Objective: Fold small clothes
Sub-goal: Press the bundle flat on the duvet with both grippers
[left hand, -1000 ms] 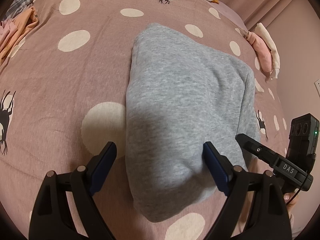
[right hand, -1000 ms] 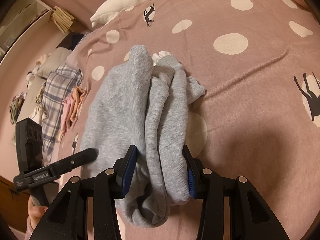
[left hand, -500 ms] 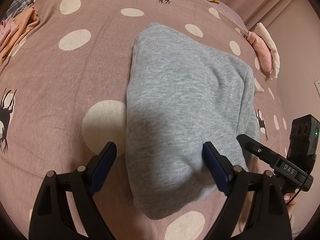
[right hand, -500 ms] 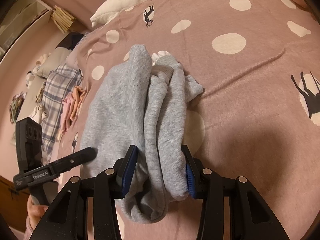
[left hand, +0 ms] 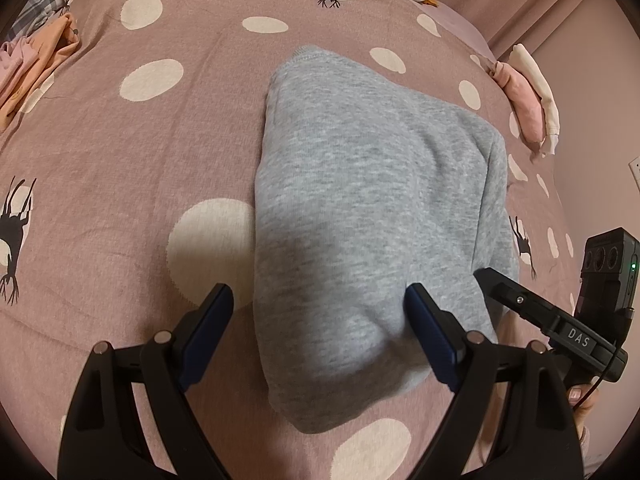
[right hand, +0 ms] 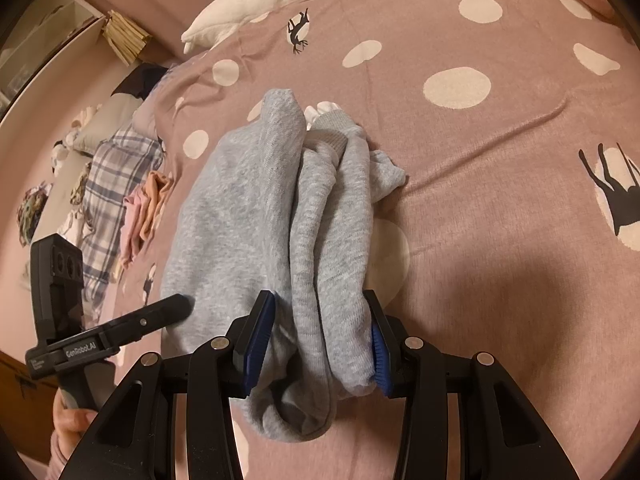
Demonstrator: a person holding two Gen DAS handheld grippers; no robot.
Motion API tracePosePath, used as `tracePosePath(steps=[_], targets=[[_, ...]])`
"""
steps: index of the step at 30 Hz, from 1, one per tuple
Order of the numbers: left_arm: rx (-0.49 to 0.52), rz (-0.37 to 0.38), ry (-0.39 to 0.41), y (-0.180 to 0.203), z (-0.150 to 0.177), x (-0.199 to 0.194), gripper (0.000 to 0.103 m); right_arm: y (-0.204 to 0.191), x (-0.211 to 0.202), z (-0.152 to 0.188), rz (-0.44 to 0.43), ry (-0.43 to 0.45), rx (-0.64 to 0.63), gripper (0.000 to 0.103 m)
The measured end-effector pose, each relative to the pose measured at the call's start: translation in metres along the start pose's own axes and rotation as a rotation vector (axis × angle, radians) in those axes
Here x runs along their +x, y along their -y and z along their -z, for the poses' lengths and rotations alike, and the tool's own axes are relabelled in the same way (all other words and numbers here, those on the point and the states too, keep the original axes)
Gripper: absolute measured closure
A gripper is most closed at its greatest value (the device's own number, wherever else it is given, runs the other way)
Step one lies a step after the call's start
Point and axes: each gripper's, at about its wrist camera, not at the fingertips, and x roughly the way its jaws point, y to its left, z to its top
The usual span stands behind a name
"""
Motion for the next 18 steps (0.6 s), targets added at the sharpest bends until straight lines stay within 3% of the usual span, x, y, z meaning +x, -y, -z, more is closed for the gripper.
tracePosePath(steps=[18], targets=[[-0.002, -0.003, 0.001, -0.0004, 0.005, -0.0034, 0.014, -0.0009, -0.0008, 0.0031, 0.0, 0.003, 0.002, 0.06]])
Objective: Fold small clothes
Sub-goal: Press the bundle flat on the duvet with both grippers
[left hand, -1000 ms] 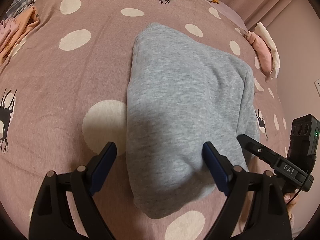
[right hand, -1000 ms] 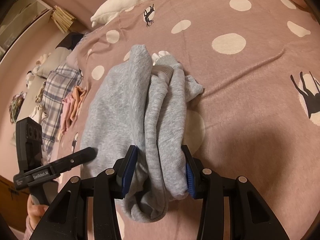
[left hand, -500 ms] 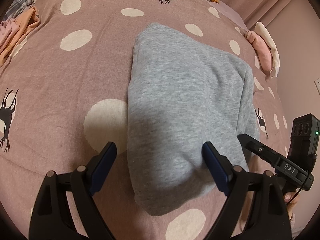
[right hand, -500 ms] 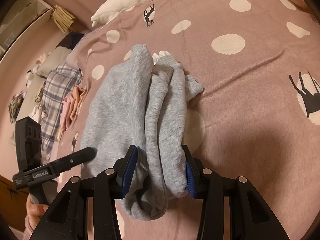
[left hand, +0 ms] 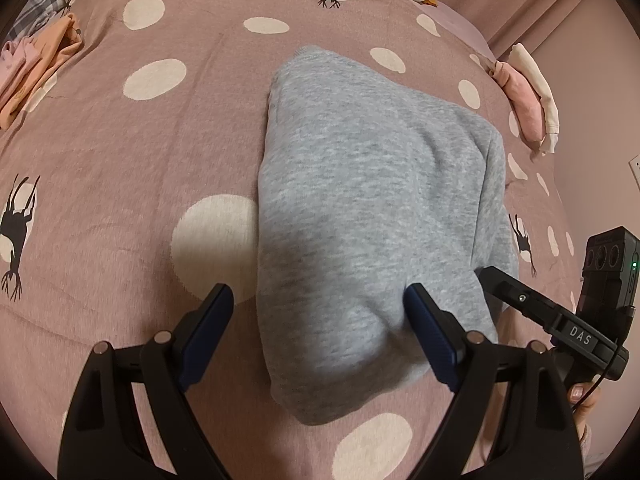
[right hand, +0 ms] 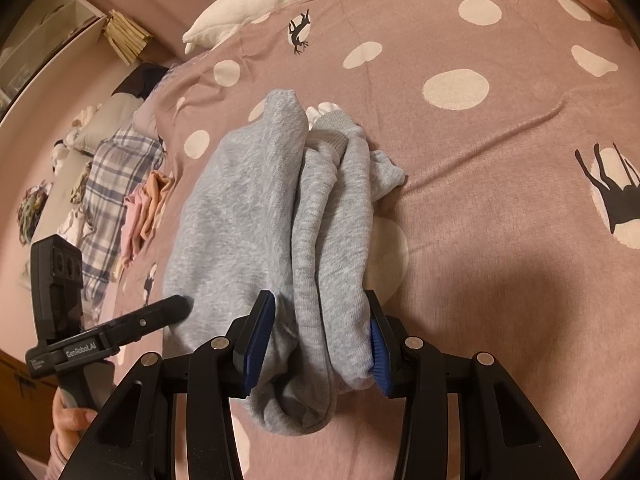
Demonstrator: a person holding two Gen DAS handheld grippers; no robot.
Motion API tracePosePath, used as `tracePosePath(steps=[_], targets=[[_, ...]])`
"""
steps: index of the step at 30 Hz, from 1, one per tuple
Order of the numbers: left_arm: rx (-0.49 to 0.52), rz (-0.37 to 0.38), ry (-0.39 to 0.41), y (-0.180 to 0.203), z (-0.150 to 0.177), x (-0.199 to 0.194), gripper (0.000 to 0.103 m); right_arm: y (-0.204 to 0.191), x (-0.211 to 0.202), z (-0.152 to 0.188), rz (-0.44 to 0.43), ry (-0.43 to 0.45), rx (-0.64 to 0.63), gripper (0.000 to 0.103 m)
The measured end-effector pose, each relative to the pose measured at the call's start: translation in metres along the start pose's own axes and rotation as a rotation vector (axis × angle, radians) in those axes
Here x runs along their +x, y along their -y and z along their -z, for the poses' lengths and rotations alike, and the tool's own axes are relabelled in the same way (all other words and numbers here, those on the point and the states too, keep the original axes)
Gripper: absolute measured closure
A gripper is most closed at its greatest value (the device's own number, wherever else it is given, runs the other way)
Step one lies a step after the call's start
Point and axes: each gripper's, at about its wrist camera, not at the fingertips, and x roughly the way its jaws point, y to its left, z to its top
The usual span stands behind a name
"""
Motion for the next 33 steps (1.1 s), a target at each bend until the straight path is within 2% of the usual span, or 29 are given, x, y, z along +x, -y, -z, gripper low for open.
tracePosePath(steps=[33], targets=[[0.007, -0.028, 0.015, 0.001, 0.011, -0.01, 0.015, -0.001, -0.001, 0.002, 0.001, 0.007, -0.006, 0.06]])
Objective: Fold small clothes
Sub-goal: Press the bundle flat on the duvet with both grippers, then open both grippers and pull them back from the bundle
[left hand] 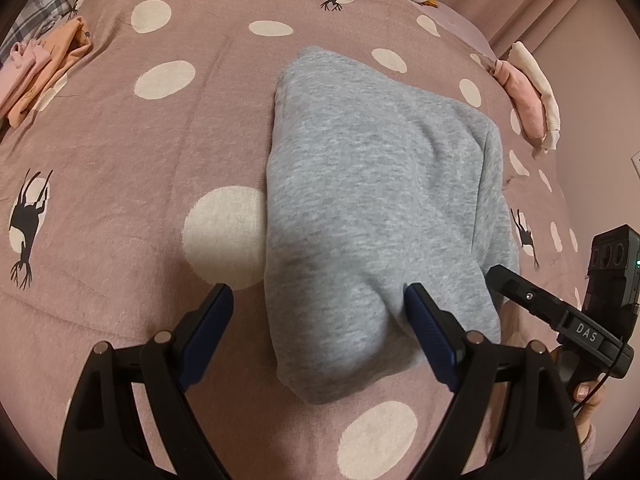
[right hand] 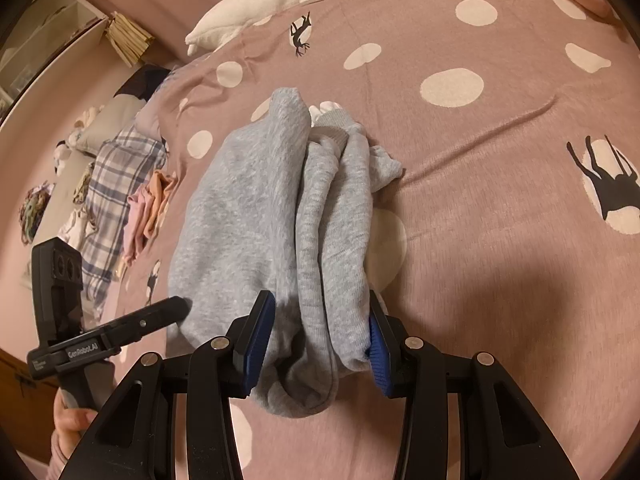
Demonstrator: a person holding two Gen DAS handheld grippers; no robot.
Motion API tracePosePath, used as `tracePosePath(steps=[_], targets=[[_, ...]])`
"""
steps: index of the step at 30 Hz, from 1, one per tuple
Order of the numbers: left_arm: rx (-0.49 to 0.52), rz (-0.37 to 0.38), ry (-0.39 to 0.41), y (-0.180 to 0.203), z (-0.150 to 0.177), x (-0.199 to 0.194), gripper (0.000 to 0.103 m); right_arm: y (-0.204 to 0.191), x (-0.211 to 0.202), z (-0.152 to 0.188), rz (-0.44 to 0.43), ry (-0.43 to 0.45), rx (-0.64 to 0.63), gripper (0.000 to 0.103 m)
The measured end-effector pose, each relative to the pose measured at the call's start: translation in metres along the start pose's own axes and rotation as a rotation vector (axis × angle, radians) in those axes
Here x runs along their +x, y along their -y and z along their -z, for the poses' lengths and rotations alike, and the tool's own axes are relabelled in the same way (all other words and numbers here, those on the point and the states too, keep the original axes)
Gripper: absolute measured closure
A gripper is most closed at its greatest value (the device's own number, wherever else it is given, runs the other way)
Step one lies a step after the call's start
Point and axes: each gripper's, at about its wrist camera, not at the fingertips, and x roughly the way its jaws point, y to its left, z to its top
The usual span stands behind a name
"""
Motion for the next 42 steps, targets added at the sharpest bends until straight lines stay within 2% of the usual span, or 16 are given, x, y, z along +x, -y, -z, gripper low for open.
tracePosePath(steps=[11, 12, 15, 22, 24, 25, 26, 28, 33, 37, 42], targets=[[0.078, -0.061, 0.038, 0.012, 0.013, -0.011, 0.015, -0.011, -0.009, 0.008, 0.016, 0.017, -0.044, 0.057], [0.086, -0.068, 0.043, 0.013, 0.014, -0.012, 0.014, -0.012, -0.01, 0.01, 0.018, 0.019, -0.048, 0.053], [0.115, -0.091, 0.058, 0.018, 0.021, -0.016, 0.009, -0.018, -0.013, 0.014, 0.023, 0.025, -0.07, 0.052], [0.135, -0.092, 0.09, 0.023, 0.03, -0.029, 0.008, -0.031, -0.021, 0.024, 0.056, 0.03, -0.12, 0.046], [0.145, -0.091, 0.097, 0.026, 0.033, -0.032, 0.0, -0.035, -0.022, 0.026, 0.056, 0.028, -0.13, 0.045], [0.143, -0.088, 0.104, 0.027, 0.034, -0.034, 0.001, -0.037, -0.023, 0.027, 0.057, 0.027, -0.136, 0.044], [0.14, -0.086, 0.109, 0.028, 0.036, -0.036, 0.0, -0.039, -0.024, 0.028, 0.062, 0.027, -0.141, 0.043], [0.126, -0.077, 0.117, 0.028, 0.037, -0.04, 0.0, -0.045, -0.026, 0.03, 0.078, 0.032, -0.156, 0.033], [0.094, -0.072, 0.147, 0.028, 0.041, -0.055, 0.0, -0.06, -0.029, 0.037, 0.106, 0.047, -0.221, 0.028], [0.092, -0.075, 0.156, 0.031, 0.044, -0.065, 0.0, -0.075, -0.036, 0.04, 0.134, 0.09, -0.288, 0.012], [0.068, -0.044, 0.179, 0.029, 0.046, -0.077, 0.0, -0.085, -0.043, 0.04, 0.147, 0.13, -0.313, 0.007]])
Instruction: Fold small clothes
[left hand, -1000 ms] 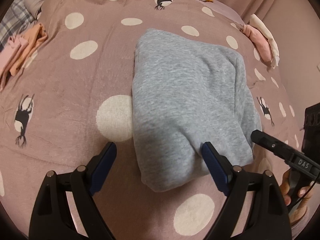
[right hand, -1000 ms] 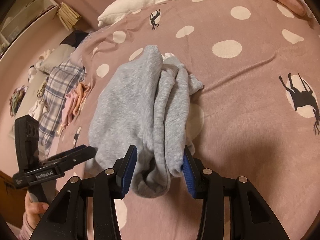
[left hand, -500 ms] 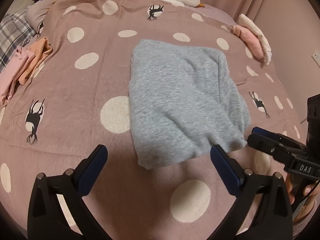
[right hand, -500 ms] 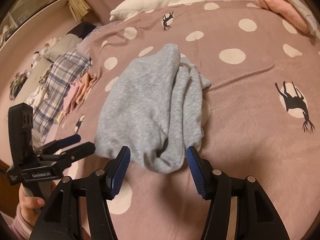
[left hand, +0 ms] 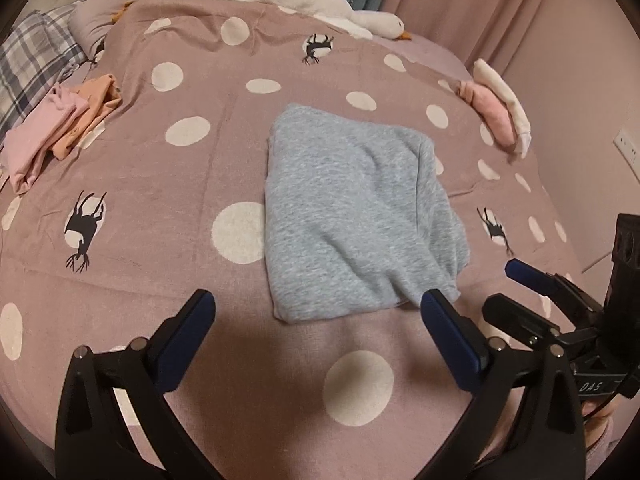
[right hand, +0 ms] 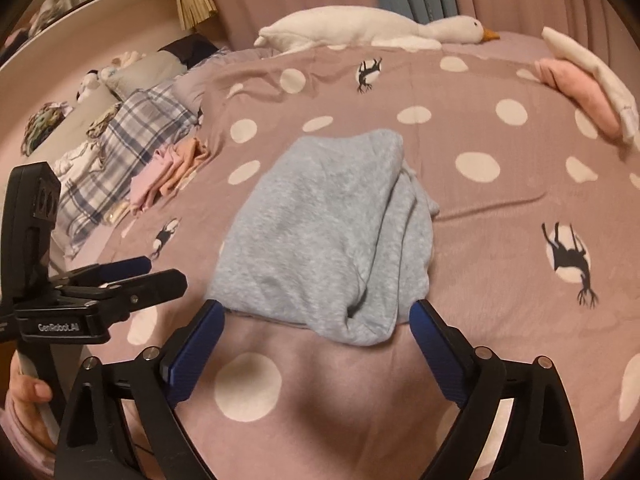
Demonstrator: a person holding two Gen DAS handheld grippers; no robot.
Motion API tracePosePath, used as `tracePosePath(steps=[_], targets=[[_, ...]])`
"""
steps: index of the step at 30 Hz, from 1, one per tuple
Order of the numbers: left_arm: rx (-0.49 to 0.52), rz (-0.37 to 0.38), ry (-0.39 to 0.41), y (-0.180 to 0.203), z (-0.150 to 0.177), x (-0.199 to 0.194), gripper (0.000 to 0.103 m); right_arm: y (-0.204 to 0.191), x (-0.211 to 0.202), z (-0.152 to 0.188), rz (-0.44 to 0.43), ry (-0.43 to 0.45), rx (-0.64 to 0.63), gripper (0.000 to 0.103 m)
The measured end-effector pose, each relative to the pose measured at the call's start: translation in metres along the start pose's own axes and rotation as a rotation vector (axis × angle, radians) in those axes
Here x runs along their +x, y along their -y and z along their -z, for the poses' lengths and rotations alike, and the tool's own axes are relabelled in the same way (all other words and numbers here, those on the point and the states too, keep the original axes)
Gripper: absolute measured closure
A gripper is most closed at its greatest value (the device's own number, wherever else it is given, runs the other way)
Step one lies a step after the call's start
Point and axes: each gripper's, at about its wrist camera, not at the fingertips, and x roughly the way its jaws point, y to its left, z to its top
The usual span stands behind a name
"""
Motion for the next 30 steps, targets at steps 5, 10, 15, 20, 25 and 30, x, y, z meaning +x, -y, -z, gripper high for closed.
tracePosePath(steps=[5, 10, 15, 20, 25, 30], targets=[[0.016, -0.046, 0.037, 0.001, 0.0, -0.013, 0.0, -0.005, -0.007, 0.001, 0.015, 0.03, -0.02, 0.002], [0.019, -0.093, 0.039, 0.002, 0.0, -0.018, 0.0, -0.014, -0.006, 0.001, 0.03, 0.021, -0.06, 0.002], [0.03, -0.153, 0.025, -0.002, 0.001, -0.019, 0.0, -0.024, -0.006, 0.001, 0.025, 0.014, -0.081, 0.002], [0.042, -0.202, 0.052, -0.002, 0.002, -0.024, 0.0, -0.025, -0.006, -0.002, 0.035, 0.003, -0.056, 0.002], [0.05, -0.216, 0.059, -0.002, 0.002, -0.028, 0.0, -0.025, -0.007, -0.003, 0.048, -0.001, -0.041, 0.002], [0.053, -0.218, 0.059, -0.001, 0.0, -0.028, 0.0, -0.026, -0.007, -0.003, 0.046, -0.006, -0.044, 0.002]])
